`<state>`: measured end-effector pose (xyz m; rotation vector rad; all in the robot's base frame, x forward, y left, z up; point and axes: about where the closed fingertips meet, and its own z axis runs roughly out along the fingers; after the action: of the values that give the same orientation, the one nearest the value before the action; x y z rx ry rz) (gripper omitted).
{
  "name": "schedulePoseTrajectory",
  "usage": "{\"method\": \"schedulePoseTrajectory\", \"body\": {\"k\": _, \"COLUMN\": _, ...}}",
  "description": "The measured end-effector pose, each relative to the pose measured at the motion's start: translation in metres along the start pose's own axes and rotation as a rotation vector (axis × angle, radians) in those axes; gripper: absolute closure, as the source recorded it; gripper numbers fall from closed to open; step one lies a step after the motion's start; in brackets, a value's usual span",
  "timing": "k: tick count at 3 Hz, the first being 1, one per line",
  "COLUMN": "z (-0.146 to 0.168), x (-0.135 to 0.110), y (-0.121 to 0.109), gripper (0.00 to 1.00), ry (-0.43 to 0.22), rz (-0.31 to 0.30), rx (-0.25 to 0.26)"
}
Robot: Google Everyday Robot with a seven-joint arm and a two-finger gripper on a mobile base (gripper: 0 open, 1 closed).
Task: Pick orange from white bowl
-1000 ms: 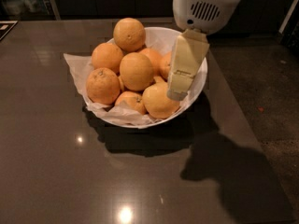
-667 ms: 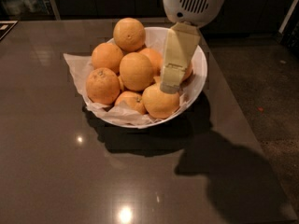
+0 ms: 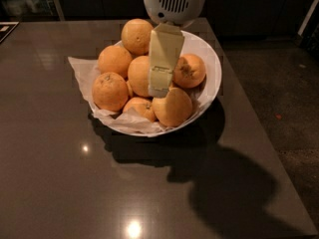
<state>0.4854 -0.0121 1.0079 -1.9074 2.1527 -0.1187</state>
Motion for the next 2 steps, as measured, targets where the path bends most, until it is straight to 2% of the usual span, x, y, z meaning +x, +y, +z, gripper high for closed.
{"method": "schedulePoseTrajectory", "body": {"k": 2, "z": 0.021, "x": -0.025, "y": -0.006, "gripper": 0.17, "ry": 0.019, "rz": -0.02, "rx": -0.029}}
